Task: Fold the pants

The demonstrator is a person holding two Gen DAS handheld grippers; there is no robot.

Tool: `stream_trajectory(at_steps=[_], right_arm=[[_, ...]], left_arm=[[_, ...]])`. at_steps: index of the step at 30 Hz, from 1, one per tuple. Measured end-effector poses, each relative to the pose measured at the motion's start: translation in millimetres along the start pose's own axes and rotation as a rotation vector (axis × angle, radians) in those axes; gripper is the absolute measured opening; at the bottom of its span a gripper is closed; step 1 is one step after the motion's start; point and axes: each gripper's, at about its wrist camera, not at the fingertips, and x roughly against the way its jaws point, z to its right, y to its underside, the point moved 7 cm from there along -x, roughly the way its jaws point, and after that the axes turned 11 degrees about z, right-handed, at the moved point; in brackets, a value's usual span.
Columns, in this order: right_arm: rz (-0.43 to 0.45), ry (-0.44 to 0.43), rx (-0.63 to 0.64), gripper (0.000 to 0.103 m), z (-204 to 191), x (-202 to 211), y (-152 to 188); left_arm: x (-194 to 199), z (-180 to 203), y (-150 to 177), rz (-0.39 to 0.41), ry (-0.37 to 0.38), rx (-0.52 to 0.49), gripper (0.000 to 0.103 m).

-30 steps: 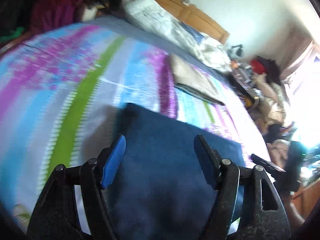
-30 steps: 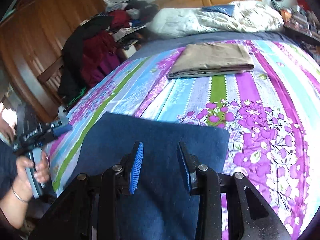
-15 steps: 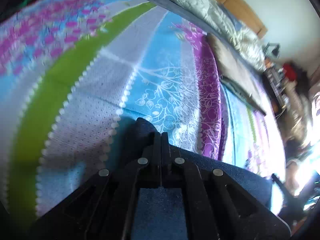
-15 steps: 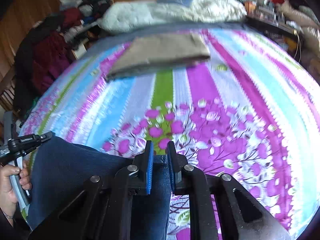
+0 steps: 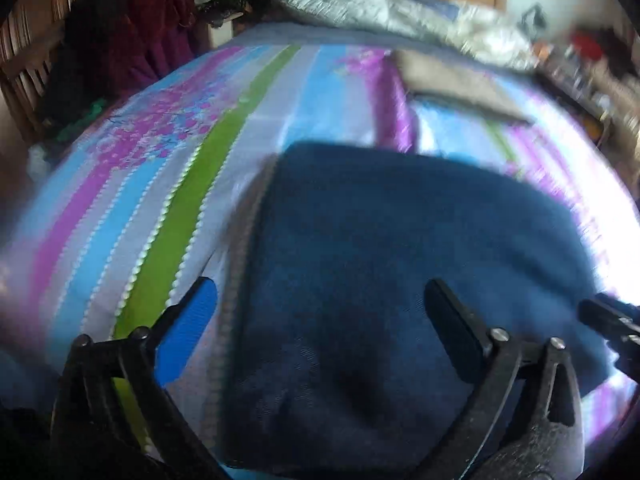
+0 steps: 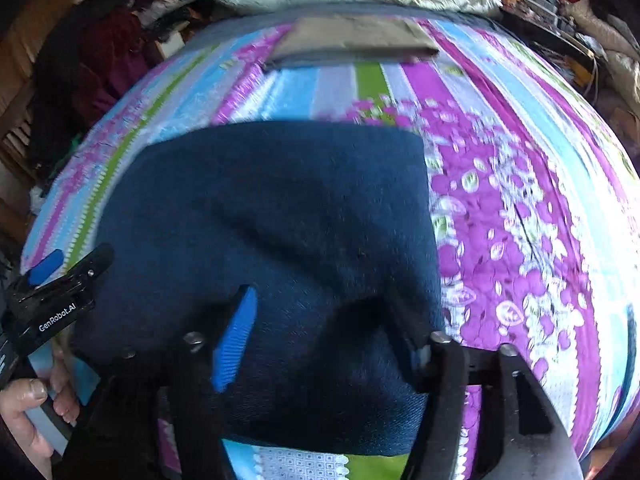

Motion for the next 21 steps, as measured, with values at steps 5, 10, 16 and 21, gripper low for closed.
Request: stream_trajectory(at_steps=[5, 10, 16, 21], right_arm=[[0.024, 0.087, 0.036, 0.1, -5.9, -9.5, 9.8], [0.057, 0.11, 0.015, 0.103, -5.4, -14.5, 10.8], [0.039, 0.084, 0.002, 0.103, -2.3, -13.1, 9.9], [0.025, 0.045, 0.025, 0.103, -0.3, -11.2, 7.1]], left_arm=[[-33.1, -15.2, 26.5, -0.124, 0.003, 0.184, 0.103], [-26.4, -14.1, 20.3, -0.091, 0.033, 0.148, 0.102], [-2.3, -4.0, 8.9, -0.033, 0.106, 0.13, 0.102], [-7.5, 5.6, 12.3, -0.003, 0.131, 0.078, 0.1]])
